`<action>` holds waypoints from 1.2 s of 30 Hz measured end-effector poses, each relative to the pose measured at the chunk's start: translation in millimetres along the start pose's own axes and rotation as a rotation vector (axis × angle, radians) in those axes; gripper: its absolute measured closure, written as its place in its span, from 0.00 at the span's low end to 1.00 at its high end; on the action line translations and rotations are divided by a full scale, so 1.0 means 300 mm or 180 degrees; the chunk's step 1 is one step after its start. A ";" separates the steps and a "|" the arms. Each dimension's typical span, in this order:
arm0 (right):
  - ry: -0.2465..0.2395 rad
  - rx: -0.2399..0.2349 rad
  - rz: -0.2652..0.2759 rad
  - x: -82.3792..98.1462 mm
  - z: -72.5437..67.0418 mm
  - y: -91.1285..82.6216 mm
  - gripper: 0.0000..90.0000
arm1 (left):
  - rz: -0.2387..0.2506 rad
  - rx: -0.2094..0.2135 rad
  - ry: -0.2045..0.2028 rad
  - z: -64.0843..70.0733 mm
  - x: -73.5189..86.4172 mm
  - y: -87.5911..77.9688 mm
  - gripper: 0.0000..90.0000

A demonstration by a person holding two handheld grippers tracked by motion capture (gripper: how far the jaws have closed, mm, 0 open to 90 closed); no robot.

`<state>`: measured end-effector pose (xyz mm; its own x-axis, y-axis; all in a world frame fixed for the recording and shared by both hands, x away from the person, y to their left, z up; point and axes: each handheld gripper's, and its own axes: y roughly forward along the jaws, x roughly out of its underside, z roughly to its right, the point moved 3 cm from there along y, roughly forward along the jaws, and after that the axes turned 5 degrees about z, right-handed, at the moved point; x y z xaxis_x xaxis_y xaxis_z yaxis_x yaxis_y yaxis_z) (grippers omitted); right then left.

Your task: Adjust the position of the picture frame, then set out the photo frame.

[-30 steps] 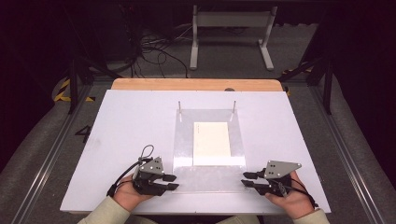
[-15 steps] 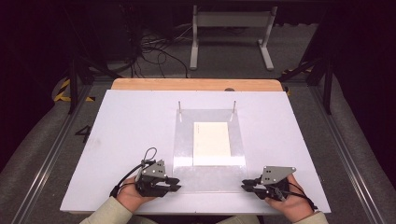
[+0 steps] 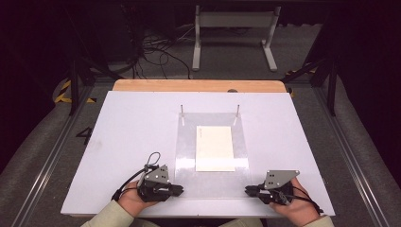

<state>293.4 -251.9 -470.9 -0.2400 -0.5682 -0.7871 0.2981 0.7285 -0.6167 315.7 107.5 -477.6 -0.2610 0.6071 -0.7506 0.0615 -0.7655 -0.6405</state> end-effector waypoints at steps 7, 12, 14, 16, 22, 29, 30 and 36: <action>0.0025 -0.0176 -0.0030 0.007 -0.040 -0.010 0.92 | -0.0098 0.0146 0.0043 0.025 0.006 -0.008 0.92; 0.0028 -0.0297 -0.0090 0.007 -0.063 -0.016 0.92 | -0.0121 0.0261 0.0023 0.045 0.013 -0.010 0.92; 0.0033 -0.0352 -0.0124 0.007 -0.068 -0.019 0.92 | -0.0141 0.0308 0.0056 0.051 0.013 -0.009 0.92; 0.0059 -0.0381 -0.0141 0.007 -0.071 -0.021 0.92 | -0.0139 0.0339 0.0057 0.054 0.012 -0.007 0.92; 0.0093 -0.0407 0.0201 -0.027 -0.056 -0.050 0.81 | -0.0026 0.0336 -0.0011 0.041 0.004 -0.016 0.77; 0.0220 -0.0081 0.0471 -0.061 -0.006 -0.068 0.78 | 0.0442 0.0011 -0.0156 -0.001 -0.015 -0.079 0.64; 0.0283 -0.0041 0.0546 -0.069 0.006 -0.070 0.79 | 0.0523 -0.0070 -0.0192 -0.011 -0.017 -0.091 0.64; 0.0337 0.0299 0.0795 -0.126 0.080 -0.071 0.71 | 0.0723 -0.0515 -0.0387 -0.063 -0.015 -0.135 0.53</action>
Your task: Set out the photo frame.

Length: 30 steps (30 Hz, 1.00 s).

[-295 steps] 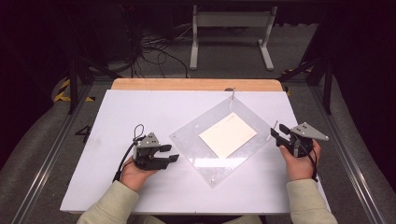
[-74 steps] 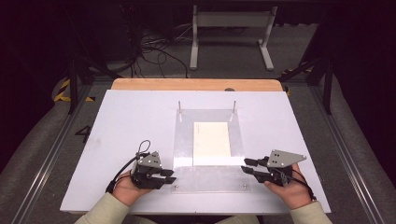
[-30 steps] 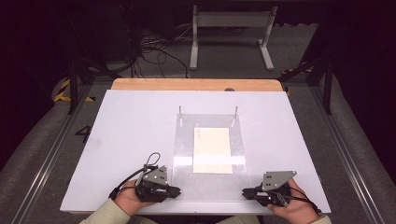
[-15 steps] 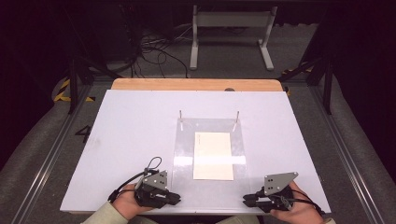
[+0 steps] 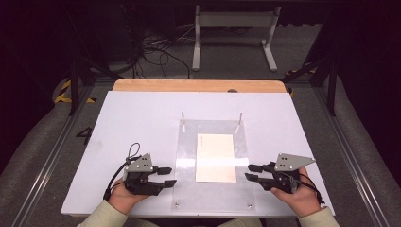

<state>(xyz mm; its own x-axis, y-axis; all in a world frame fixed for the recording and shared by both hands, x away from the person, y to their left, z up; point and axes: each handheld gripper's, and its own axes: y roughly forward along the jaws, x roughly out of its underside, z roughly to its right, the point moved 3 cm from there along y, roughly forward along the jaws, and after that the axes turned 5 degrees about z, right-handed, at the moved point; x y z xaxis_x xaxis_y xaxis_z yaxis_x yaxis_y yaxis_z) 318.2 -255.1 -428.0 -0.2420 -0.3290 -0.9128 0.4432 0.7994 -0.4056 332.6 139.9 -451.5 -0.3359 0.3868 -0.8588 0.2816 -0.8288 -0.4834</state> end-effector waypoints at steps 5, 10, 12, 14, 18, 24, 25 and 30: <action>-0.0001 0.0096 0.0175 -0.030 0.032 0.025 0.65 | 0.0149 -0.0226 -0.0057 -0.030 -0.021 -0.024 0.48; -0.0053 0.0323 0.0242 -0.063 0.106 0.055 0.56 | 0.0245 -0.0422 -0.0132 -0.068 -0.032 -0.036 0.44; 0.0012 0.0331 0.0242 -0.072 0.138 0.067 0.57 | 0.0271 -0.0486 -0.0192 -0.079 -0.032 -0.035 0.42; 0.0047 0.0379 0.0228 -0.079 0.162 0.076 0.60 | 0.0293 -0.0547 -0.0190 -0.085 -0.031 -0.037 0.43; 0.0034 0.0499 0.0237 -0.108 0.225 0.101 0.61 | 0.0347 -0.0646 -0.0247 -0.092 -0.022 -0.055 0.43; 0.0114 0.0687 0.0251 -0.143 0.308 0.136 0.66 | 0.0357 -0.0705 -0.0255 -0.092 -0.011 -0.067 0.43; 0.0127 0.0728 0.0244 -0.145 0.320 0.141 0.67 | 0.0342 -0.0715 -0.0236 -0.093 -0.008 -0.069 0.43; 0.0248 0.0862 0.0230 -0.147 0.365 0.163 0.71 | 0.0318 -0.0716 -0.0254 -0.092 -0.001 -0.063 0.44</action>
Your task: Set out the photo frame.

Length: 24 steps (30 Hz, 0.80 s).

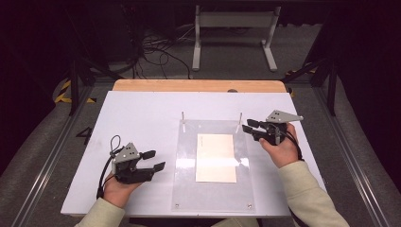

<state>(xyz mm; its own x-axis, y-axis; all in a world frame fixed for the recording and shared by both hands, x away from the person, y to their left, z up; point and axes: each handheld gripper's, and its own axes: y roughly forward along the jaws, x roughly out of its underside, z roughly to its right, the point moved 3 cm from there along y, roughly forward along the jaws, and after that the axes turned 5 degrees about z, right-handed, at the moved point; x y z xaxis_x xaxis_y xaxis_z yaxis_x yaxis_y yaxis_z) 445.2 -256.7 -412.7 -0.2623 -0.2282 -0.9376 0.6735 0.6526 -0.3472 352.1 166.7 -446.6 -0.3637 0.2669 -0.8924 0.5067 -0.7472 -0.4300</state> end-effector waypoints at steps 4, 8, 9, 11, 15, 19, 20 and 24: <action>0.0077 0.0128 -0.0044 0.003 0.039 0.042 0.71 | 0.0003 -0.0002 0.0026 -0.003 0.002 0.003 0.44; 0.0082 0.0280 -0.0078 0.005 0.067 0.084 0.73 | -0.0003 -0.0002 0.0016 -0.002 0.005 0.009 0.44; 0.0082 0.0280 -0.0078 0.005 0.067 0.084 0.73 | -0.0003 -0.0002 0.0016 -0.002 0.005 0.009 0.44; 0.0063 0.0329 -0.0118 0.007 0.078 0.104 0.74 | -0.0024 0.0002 0.0053 -0.003 0.007 0.011 0.44; 0.0048 0.0386 -0.0146 0.014 0.093 0.135 0.75 | -0.0022 -0.0001 0.0063 -0.003 0.010 0.011 0.44; 0.0044 0.0410 -0.0156 0.022 0.099 0.160 0.75 | -0.0030 -0.0001 0.0046 -0.002 0.013 0.011 0.44; 0.0051 0.0410 -0.0166 0.025 0.100 0.167 0.75 | -0.0034 0.0010 0.0051 -0.002 0.014 0.011 0.44; 0.0019 0.0441 -0.0205 0.033 0.104 0.193 0.86 | -0.0040 0.0016 0.0067 -0.001 0.014 0.011 0.44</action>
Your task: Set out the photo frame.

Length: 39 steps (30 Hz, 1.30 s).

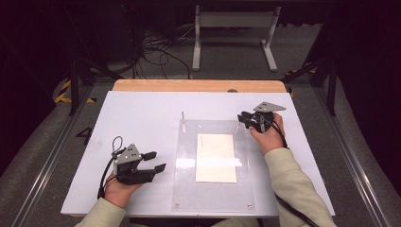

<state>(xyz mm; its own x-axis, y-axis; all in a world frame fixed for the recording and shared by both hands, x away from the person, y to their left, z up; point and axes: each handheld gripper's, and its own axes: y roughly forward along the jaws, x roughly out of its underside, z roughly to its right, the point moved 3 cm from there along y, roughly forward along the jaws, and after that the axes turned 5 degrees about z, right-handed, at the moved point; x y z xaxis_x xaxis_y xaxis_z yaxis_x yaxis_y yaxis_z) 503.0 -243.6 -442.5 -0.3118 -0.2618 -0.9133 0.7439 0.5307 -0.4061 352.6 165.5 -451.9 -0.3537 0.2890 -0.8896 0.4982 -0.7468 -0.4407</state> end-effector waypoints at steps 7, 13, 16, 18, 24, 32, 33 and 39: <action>-0.0039 0.0089 -0.0018 0.005 0.013 0.014 0.95 | 0.0019 0.0013 -0.0013 0.004 0.002 0.001 0.44; 0.0162 0.0144 0.0014 0.013 0.015 0.022 0.95 | 0.0019 0.0033 0.0031 0.011 0.001 0.004 0.43; 0.0225 0.0172 -0.0003 0.013 0.017 0.029 0.95 | 0.0035 0.0029 0.0027 0.012 0.000 0.004 0.43; 0.0249 0.0187 -0.0003 0.014 0.017 0.034 0.95 | 0.0039 0.0038 0.0037 0.013 0.000 0.002 0.43; 0.0332 0.0200 -0.0065 0.010 0.023 0.041 0.96 | 0.0051 0.0046 0.0042 0.014 -0.001 0.002 0.43; 0.0528 0.0145 -0.0051 0.004 0.045 0.064 0.96 | 0.0042 0.0039 0.0109 0.014 -0.001 0.001 0.42; 0.0562 0.0128 -0.0049 0.004 0.049 0.066 0.96 | 0.0052 0.0033 0.0102 0.015 -0.001 0.001 0.42; 0.0673 0.0086 -0.0072 -0.001 0.063 0.076 0.96 | 0.0098 0.0026 0.0183 0.016 0.000 -0.001 0.38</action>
<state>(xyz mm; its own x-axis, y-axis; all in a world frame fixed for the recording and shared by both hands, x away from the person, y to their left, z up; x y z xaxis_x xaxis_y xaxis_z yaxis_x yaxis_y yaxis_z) 531.4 -246.6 -450.8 -0.4436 -0.0970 -0.8910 0.7500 0.5041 -0.4283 348.7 163.0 -451.2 -0.2921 0.2998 -0.9082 0.5014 -0.7606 -0.4123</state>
